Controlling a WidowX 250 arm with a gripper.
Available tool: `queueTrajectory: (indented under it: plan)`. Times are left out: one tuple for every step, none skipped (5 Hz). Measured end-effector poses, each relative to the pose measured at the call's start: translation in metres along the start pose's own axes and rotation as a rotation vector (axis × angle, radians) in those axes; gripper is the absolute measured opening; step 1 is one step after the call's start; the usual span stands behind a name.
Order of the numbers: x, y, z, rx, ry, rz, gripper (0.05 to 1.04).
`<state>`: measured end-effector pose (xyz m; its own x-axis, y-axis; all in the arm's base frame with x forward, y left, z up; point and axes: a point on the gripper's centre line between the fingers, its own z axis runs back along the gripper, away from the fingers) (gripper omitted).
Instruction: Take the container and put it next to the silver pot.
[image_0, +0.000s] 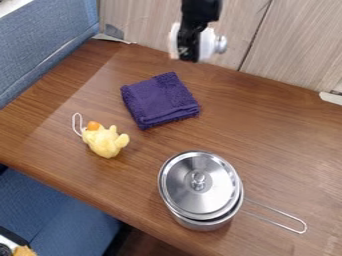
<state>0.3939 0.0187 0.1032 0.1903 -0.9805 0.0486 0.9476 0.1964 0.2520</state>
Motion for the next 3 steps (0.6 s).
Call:
queueTrajectory:
  plan:
    - [-0.005, -0.040, 0.002, -0.013, -0.004, -0.045, 0.677]
    - [-0.008, -0.073, -0.012, -0.053, 0.011, -0.106, 0.677]
    - [-0.010, -0.091, -0.027, -0.053, 0.023, -0.128, 0.676]
